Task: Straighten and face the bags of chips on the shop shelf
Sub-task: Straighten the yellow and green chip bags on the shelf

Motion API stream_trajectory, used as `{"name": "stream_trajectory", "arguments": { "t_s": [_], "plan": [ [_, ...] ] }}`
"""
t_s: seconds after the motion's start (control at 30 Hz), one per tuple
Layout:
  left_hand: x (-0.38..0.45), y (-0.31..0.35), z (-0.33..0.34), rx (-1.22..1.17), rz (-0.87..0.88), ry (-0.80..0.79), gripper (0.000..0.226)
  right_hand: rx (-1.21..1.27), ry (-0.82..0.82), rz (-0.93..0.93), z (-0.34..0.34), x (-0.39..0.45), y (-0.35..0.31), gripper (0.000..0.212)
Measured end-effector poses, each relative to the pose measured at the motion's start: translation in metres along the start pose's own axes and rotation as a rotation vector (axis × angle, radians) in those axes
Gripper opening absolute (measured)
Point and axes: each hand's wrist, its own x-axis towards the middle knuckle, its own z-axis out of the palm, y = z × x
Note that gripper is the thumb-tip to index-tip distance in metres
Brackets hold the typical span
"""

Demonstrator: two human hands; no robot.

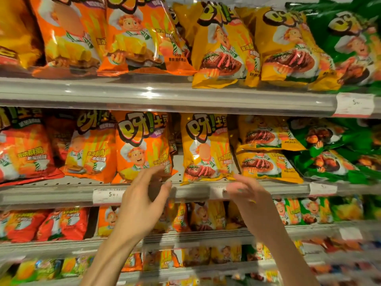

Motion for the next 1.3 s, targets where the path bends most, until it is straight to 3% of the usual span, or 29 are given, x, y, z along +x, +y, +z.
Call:
{"name": "stream_trajectory", "arguments": {
  "t_s": [0.13,0.23,0.43,0.7,0.97,1.07,1.2,1.3],
  "plan": [
    [-0.024,0.004,0.023,-0.313,-0.22,-0.033,0.024,0.014,0.014,0.193,-0.024,-0.026,0.032,0.023],
    [-0.039,0.012,0.045,-0.525,-0.375,-0.051,0.024,0.075,0.052,0.253,-0.044,-0.036,0.052,0.027],
    [-0.049,0.039,0.09,-0.398,-0.386,-0.082,0.023,0.101,0.065,0.257,-0.091,-0.025,0.086,0.016],
    [-0.033,0.11,0.155,-0.324,-0.297,0.023,0.02,0.048,-0.008,0.064,-0.158,0.008,0.115,0.011],
    [-0.009,0.143,0.176,-0.318,-0.266,0.07,0.017,0.023,-0.083,0.006,-0.182,0.026,0.118,0.02],
    [0.009,0.147,0.176,-0.272,-0.203,0.157,0.02,-0.026,-0.048,-0.063,-0.183,0.029,0.106,0.026],
    [0.044,0.147,0.178,-0.088,-0.111,0.181,0.042,-0.175,0.036,-0.292,-0.177,0.038,0.079,0.026],
    [0.073,0.146,0.182,-0.025,-0.126,0.133,0.059,-0.362,0.24,-0.495,-0.166,0.055,0.056,0.033]
  ]
}}
